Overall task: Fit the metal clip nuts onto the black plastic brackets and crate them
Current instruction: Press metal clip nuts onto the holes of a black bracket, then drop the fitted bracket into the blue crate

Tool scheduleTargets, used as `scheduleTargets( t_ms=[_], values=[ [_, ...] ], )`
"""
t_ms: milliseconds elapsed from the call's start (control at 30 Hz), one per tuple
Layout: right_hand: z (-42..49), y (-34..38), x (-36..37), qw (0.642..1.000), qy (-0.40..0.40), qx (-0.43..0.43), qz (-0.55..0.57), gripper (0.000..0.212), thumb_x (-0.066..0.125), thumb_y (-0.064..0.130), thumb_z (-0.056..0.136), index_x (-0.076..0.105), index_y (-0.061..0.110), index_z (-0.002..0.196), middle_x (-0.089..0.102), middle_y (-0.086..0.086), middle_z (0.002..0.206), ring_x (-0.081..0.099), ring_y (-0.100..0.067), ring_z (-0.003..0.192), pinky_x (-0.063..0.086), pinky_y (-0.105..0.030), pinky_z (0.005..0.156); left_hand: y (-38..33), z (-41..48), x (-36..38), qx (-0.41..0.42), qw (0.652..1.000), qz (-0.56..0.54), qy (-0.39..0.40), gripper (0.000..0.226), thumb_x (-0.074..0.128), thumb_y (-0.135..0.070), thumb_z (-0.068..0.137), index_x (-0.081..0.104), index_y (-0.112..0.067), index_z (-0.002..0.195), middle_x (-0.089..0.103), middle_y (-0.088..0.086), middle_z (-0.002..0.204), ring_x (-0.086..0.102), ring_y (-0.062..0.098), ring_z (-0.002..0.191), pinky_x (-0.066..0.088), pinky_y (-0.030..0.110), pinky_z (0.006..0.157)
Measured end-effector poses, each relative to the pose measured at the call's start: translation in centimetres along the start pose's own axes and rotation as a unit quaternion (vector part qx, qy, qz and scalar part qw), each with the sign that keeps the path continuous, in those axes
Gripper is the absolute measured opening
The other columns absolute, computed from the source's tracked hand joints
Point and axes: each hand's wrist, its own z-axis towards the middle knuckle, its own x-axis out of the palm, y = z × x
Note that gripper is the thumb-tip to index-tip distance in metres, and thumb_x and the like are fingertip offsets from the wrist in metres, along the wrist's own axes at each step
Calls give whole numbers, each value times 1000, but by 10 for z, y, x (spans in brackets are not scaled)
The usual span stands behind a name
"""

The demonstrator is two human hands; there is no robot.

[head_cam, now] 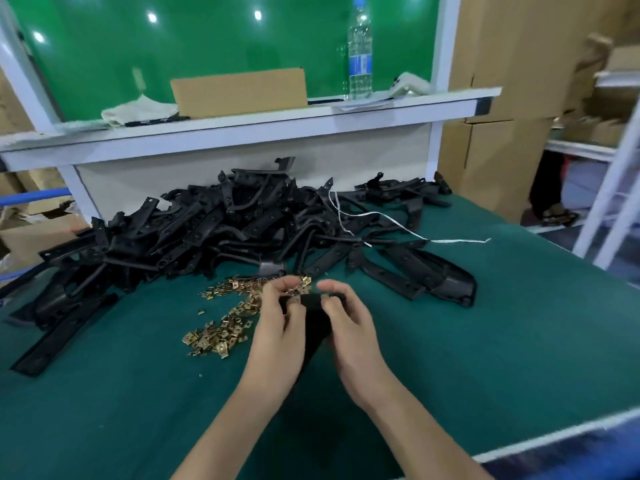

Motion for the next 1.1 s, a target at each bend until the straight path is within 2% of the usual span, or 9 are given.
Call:
scheduleTargets(
  t_ms=[100,200,333,433,633,733,800,967,1100],
  values=[
    [-13,28,-13,1000,-22,-9,-17,28,55,37,75,68,35,100,57,2,83,50,-15,82,42,-34,79,-23,-5,13,27,999,21,25,30,41,-17,105,48,-46,108,56,-9,78,49,-3,49,37,11,46],
    [-23,59,-32,995,-71,-45,-57,25,51,28,84,67,36,100,54,12,79,48,-6,75,43,-21,73,-45,-9,37,68,996,30,45,25,41,-19,106,47,-42,113,53,-9,77,45,-3,47,35,11,45],
    [-37,94,-68,974,-175,-116,-89,20,51,14,95,63,22,109,55,29,68,49,6,64,40,-5,61,-69,-22,89,78,994,-15,70,21,43,-18,106,53,-32,118,60,-15,90,53,-6,63,49,23,67],
    [-55,118,-103,946,-252,-149,-142,14,52,14,96,59,23,104,59,24,74,50,10,60,40,-5,57,-82,-35,134,47,987,-76,132,22,46,-14,105,62,-24,117,66,-12,101,62,-3,76,53,23,72],
    [-108,166,-205,855,-386,-73,-339,12,52,29,97,59,29,87,63,11,84,60,-9,83,43,-30,76,-105,-96,227,-114,926,-197,301,17,52,-8,102,67,-14,99,66,7,92,57,7,59,49,20,56],
    [-142,180,-247,771,-421,26,-477,19,46,36,99,59,24,106,63,-5,112,56,-30,111,43,-44,99,-102,-133,262,-91,902,-77,416,19,51,-11,100,68,-10,93,62,7,89,55,17,79,49,32,75],
    [-160,184,-261,706,-454,62,-540,29,45,36,100,57,20,121,54,-12,129,47,-36,121,36,-50,106,-98,-148,274,-87,884,-19,460,11,49,-16,99,59,-17,94,47,7,86,43,17,79,39,32,75],
    [-153,178,-242,727,-433,-31,-532,25,48,25,99,59,16,120,56,-10,125,50,-32,116,39,-48,101,-81,-138,274,-88,888,-23,451,13,46,-16,100,57,-18,93,50,6,89,44,18,81,39,33,77],
    [-116,143,-187,764,-338,-94,-542,25,52,20,96,61,16,119,60,-8,120,54,-31,110,39,-48,100,-75,-98,239,-143,908,-139,368,27,45,0,99,54,-19,81,57,-2,80,52,12,69,49,25,64]
  ],
)
